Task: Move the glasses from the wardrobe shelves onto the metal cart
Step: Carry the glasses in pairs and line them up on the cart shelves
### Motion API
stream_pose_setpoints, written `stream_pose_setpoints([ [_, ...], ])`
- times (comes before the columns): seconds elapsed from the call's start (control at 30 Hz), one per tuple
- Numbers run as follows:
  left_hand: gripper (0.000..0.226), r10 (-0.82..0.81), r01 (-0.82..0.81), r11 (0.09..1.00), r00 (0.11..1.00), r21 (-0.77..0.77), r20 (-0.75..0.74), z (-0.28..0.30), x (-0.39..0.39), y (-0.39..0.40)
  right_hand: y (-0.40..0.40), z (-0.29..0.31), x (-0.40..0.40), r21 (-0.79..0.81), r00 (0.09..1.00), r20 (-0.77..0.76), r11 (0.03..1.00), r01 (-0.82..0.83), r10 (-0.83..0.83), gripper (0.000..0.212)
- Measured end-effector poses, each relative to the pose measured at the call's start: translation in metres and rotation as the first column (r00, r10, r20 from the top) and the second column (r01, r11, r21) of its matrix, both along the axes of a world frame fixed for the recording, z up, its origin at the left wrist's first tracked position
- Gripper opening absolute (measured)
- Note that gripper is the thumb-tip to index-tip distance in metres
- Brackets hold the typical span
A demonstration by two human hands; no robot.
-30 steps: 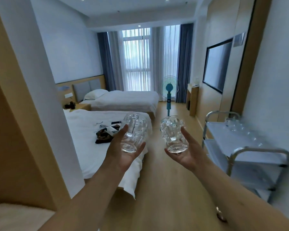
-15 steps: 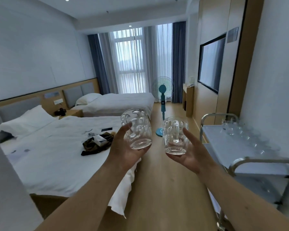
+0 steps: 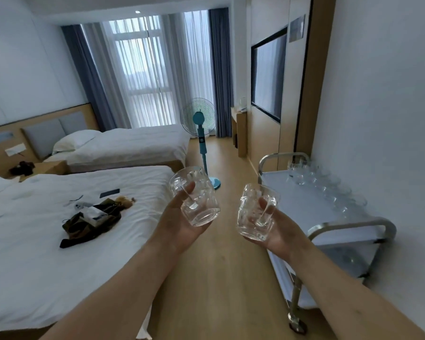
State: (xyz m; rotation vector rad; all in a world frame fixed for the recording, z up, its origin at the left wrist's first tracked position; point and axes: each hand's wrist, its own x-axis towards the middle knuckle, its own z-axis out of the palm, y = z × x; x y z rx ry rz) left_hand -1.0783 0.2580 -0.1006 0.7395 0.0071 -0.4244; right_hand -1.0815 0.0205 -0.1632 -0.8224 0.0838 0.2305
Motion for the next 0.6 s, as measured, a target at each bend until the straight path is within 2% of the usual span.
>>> stream_pose_setpoints([
  [0.1, 0.071, 0.008, -0.005, 0.994, 1.0, 0.112, -0.027, -0.007, 0.032, -0.016, -0.008, -0.002, 0.018, -0.043, 0.998, -0.011, 0.997, 0.061, -0.062, 0.102],
  [0.17, 0.07, -0.005, 0.01, 0.984, 1.0, 0.18, -0.029, -0.011, 0.056, -0.026, -0.013, -0.002, 0.03, -0.044, 0.996, -0.003, 0.995, 0.093, -0.093, 0.093],
  [0.23, 0.061, -0.033, 0.038, 0.978, 0.999, 0.205, -0.029, -0.014, 0.082, -0.035, -0.017, -0.003, 0.044, -0.019, 0.993, 0.043, 0.994, 0.109, -0.108, 0.083],
  [0.33, 0.041, -0.134, 0.14, 0.971, 0.99, 0.193, -0.048, -0.016, 0.122, -0.047, -0.023, -0.002, 0.07, -0.026, 0.981, 0.133, 0.989, 0.143, -0.138, 0.079],
  [0.5, 0.053, -0.259, 0.266, 0.937, 0.964, 0.225, -0.062, -0.03, 0.196, -0.053, -0.028, -0.005, 0.125, -0.076, 0.968, 0.135, 0.971, 0.225, -0.213, 0.096],
  [0.6, 0.055, -0.371, 0.378, 0.91, 0.926, 0.169, -0.076, -0.044, 0.243, -0.054, -0.026, -0.008, 0.153, -0.048, 0.961, 0.116, 0.965, 0.258, -0.251, 0.07],
])
